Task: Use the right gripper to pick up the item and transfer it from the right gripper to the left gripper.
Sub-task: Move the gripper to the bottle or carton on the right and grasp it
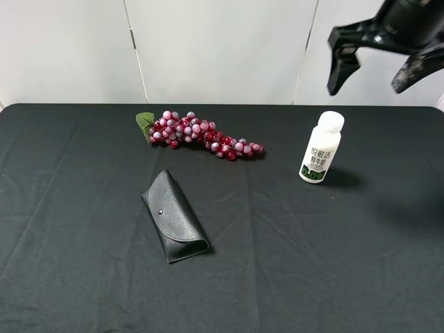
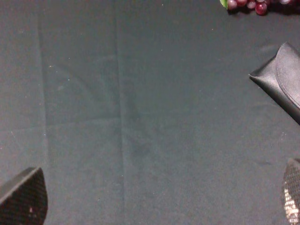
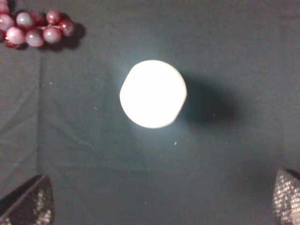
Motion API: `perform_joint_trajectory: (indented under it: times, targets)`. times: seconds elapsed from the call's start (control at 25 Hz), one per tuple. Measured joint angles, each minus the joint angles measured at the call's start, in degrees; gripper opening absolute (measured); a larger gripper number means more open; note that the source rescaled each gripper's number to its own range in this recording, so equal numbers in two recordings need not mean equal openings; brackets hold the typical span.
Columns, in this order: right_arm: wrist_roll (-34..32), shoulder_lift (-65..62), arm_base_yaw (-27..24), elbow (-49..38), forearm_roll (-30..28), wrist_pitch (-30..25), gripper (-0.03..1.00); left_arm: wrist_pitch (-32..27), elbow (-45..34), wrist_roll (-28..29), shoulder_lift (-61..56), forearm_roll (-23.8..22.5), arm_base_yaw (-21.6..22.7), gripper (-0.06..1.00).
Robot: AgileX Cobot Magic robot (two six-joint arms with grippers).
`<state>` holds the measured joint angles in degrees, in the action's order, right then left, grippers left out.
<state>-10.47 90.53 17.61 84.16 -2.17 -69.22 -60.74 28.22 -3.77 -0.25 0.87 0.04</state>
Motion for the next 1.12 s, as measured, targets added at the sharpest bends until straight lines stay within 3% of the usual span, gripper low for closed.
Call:
perform_joint_trajectory:
  times: [1.12]
  targets:
    - [-1.55, 19.99, 0.00, 1.03, -0.09, 6.35, 1.00, 0.00, 0.00, 0.00, 0.00, 0.00, 0.00, 1.00]
